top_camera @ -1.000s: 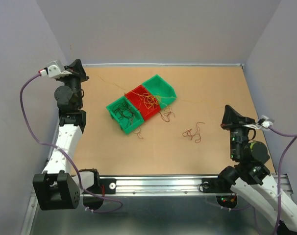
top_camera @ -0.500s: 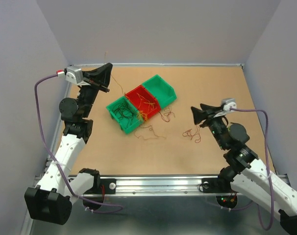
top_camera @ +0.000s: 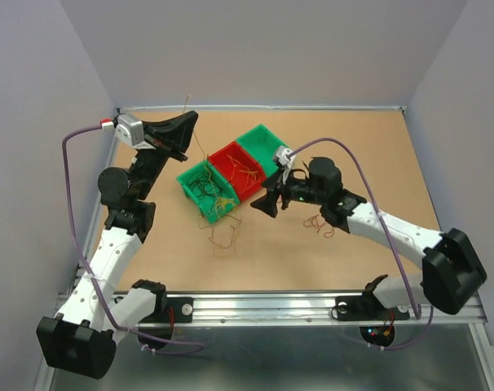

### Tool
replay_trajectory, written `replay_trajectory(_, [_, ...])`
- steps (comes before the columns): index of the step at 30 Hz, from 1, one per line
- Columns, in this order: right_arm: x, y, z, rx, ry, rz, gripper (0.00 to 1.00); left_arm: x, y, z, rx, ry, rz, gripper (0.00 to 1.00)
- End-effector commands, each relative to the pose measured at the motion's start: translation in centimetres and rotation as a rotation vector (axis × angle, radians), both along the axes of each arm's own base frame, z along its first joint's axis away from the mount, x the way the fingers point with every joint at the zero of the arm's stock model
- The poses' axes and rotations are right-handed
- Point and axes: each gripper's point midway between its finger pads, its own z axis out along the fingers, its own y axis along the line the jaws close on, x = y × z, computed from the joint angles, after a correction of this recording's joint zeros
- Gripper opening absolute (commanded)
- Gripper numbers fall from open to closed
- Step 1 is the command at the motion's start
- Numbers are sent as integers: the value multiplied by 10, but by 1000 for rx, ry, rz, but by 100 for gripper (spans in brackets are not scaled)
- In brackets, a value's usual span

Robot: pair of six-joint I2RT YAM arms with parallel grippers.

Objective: Untangle the cables

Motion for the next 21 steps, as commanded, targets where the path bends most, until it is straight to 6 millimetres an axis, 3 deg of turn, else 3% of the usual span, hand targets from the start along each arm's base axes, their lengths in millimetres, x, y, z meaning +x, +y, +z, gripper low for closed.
replay_trajectory(1, [-9, 38, 19, 29, -29, 212, 80, -12, 16, 26, -48, -89, 76, 0])
replay_trajectory(7, [-15, 69, 16, 22, 10, 276, 70, 8, 40, 16, -121, -23, 219, 0])
replay_trajectory(10, [-11, 81, 19, 40, 94, 222, 64, 17, 46, 9, -136, 3, 260, 0])
replay_trajectory(11, [-2, 82, 16, 39, 118, 159, 64, 18, 49, 8, -147, 8, 276, 0])
replay_trajectory(14, [1, 89, 1, 29, 174, 59, 65, 26, 54, 2, -158, 29, 309, 0])
replay_trajectory(21, [-20, 108, -20, 14, 197, -6, 70, 33, 67, -6, -196, 51, 374, 0])
